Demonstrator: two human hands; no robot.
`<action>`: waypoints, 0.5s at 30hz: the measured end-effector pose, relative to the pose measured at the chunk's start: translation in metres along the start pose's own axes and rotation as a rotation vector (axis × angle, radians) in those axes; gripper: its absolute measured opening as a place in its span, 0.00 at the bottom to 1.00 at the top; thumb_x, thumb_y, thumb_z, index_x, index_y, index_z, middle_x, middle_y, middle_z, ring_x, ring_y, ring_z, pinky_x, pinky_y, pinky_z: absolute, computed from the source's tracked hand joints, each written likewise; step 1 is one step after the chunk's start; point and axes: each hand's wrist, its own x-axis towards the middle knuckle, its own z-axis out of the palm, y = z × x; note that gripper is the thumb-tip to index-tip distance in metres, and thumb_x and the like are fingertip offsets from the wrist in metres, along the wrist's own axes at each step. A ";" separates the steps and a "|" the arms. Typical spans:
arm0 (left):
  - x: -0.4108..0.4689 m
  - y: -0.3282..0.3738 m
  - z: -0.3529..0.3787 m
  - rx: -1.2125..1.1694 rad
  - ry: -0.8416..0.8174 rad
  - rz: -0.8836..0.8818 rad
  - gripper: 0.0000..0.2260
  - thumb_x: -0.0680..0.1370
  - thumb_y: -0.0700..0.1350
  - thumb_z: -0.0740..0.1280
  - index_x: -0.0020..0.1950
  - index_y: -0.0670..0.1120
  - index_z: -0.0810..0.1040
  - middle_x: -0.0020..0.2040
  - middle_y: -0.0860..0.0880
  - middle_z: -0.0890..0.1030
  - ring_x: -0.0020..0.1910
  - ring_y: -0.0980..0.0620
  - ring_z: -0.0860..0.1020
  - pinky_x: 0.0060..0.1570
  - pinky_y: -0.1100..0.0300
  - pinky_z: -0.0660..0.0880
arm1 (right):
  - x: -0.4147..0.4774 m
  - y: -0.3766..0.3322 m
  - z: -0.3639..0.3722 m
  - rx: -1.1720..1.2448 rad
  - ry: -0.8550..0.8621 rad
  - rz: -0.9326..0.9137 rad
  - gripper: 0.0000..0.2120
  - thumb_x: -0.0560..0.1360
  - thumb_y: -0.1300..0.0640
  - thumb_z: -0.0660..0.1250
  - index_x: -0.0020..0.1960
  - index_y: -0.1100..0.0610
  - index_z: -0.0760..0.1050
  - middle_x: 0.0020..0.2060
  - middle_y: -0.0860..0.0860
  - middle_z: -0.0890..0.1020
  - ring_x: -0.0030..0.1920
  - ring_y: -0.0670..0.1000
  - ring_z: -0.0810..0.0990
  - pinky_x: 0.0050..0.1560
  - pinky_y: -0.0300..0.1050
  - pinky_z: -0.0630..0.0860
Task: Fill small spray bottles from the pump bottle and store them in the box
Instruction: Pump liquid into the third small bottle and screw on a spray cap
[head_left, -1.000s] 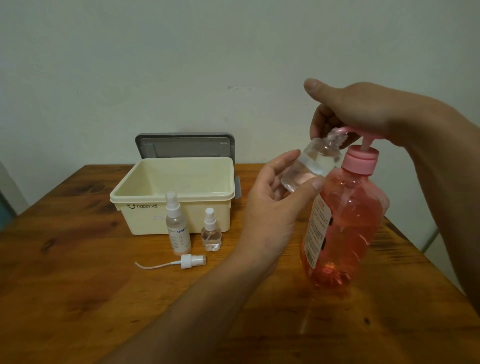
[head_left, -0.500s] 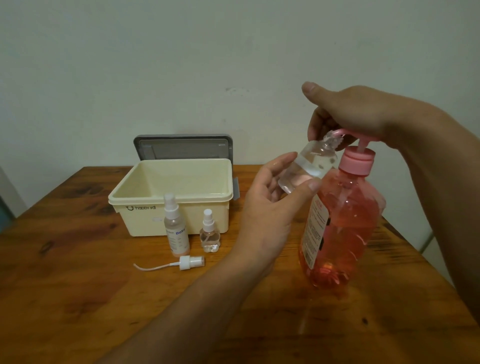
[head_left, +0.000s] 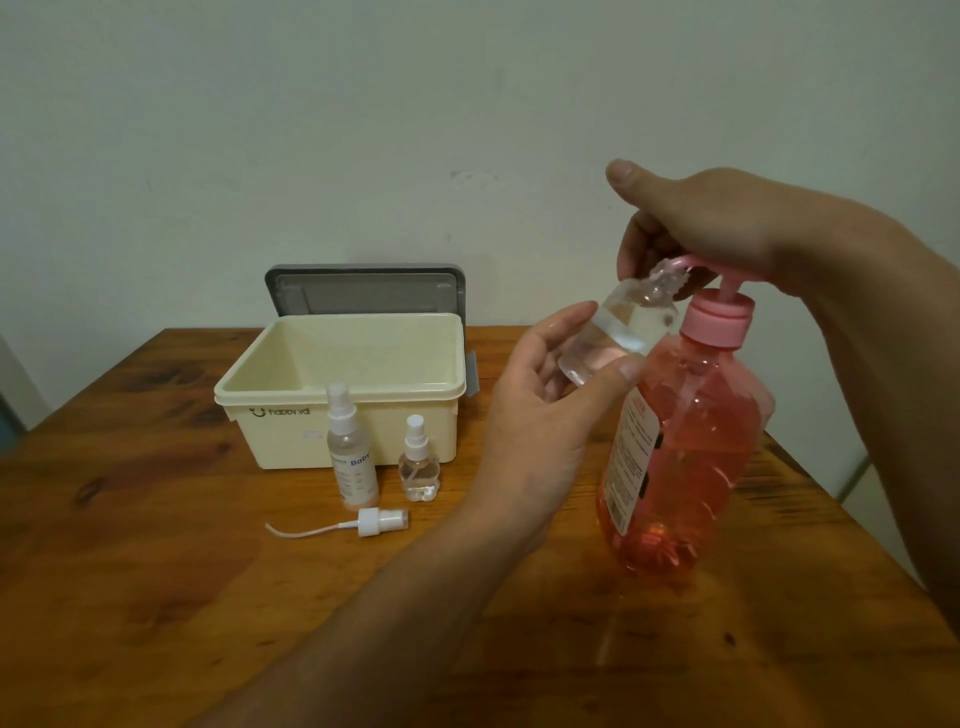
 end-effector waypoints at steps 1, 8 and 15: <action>0.000 0.000 0.000 0.003 0.001 -0.001 0.23 0.74 0.43 0.73 0.67 0.54 0.72 0.61 0.55 0.80 0.58 0.62 0.79 0.49 0.71 0.76 | 0.001 0.001 0.001 -0.013 -0.004 0.003 0.36 0.80 0.33 0.47 0.40 0.59 0.81 0.38 0.56 0.84 0.34 0.52 0.78 0.35 0.44 0.69; -0.001 0.001 0.001 0.012 -0.002 0.001 0.23 0.74 0.43 0.73 0.67 0.54 0.72 0.61 0.55 0.80 0.58 0.61 0.78 0.49 0.71 0.76 | 0.002 0.004 0.000 0.057 0.011 -0.011 0.37 0.79 0.31 0.48 0.39 0.59 0.82 0.41 0.59 0.84 0.36 0.54 0.78 0.39 0.47 0.73; 0.001 0.000 0.001 0.009 -0.002 0.005 0.23 0.74 0.43 0.73 0.67 0.53 0.73 0.61 0.55 0.80 0.57 0.62 0.79 0.50 0.70 0.77 | 0.002 0.001 0.002 -0.017 -0.009 0.004 0.36 0.80 0.33 0.47 0.39 0.58 0.81 0.40 0.57 0.84 0.34 0.52 0.79 0.36 0.45 0.70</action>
